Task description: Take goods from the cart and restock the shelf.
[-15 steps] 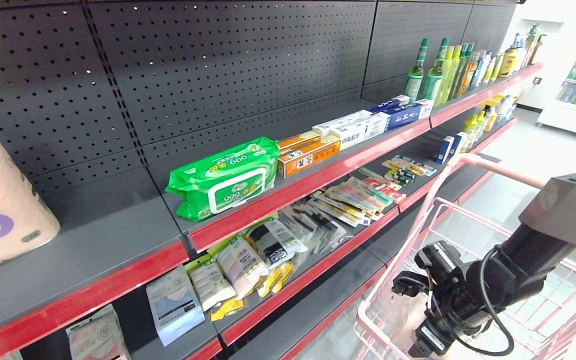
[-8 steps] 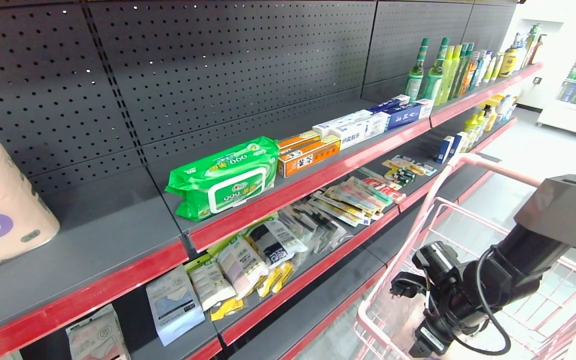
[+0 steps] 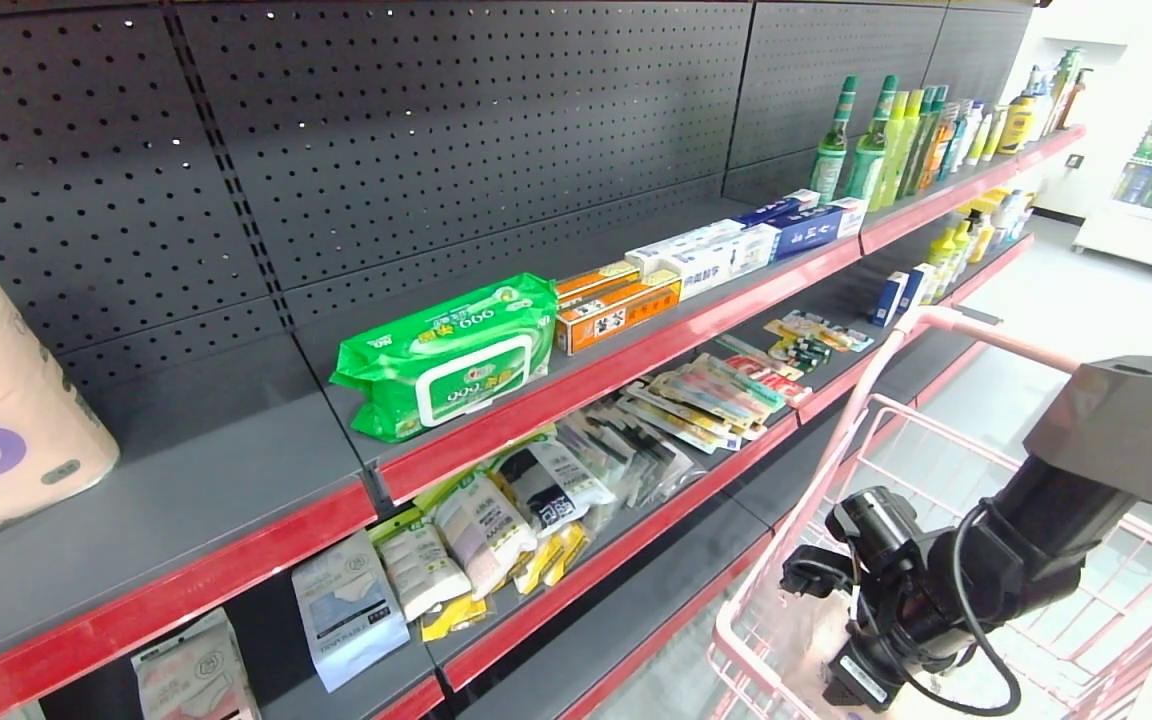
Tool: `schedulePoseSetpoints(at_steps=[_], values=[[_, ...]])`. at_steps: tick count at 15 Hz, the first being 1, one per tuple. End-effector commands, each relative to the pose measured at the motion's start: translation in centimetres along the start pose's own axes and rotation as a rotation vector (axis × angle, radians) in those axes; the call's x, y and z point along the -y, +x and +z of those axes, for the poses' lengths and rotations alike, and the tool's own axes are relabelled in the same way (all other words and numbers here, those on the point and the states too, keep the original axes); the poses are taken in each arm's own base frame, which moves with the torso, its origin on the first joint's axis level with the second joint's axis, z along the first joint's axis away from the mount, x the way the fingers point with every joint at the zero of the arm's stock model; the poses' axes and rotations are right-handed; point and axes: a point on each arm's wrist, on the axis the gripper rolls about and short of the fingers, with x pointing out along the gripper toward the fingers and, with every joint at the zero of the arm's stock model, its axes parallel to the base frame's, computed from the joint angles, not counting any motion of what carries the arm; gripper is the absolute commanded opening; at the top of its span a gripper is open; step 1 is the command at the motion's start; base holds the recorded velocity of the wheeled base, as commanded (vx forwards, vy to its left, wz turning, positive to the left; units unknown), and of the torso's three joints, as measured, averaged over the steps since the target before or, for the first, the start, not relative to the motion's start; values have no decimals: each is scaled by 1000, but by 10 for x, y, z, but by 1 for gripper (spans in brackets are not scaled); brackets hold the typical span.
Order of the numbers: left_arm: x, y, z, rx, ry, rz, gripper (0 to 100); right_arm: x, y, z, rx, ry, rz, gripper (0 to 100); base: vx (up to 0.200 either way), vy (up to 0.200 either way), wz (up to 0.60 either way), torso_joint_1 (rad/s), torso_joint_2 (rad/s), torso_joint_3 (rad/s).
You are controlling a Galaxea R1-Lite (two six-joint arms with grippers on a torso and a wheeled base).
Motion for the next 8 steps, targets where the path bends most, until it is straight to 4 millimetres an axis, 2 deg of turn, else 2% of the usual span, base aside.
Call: schedulePoseSetpoints(at_steps=[1,4,7,8], values=[[0,0,0,-1,0,1,100,-3,2,-6,-2,3,1,0,0,0,0,0,0,0],[0,0,0,-1,0,1,100,-3,-2,-5,16,9,4,0,0,0,0,0,0,0],[0,0,0,-1,0,1,100,6,-41,4,132,19,-59,0,0,0,0,0,0,0],[0,0,0,-1,0,1,100,12,-62,4,130,30,-73,0,0,0,0,0,0,0]])
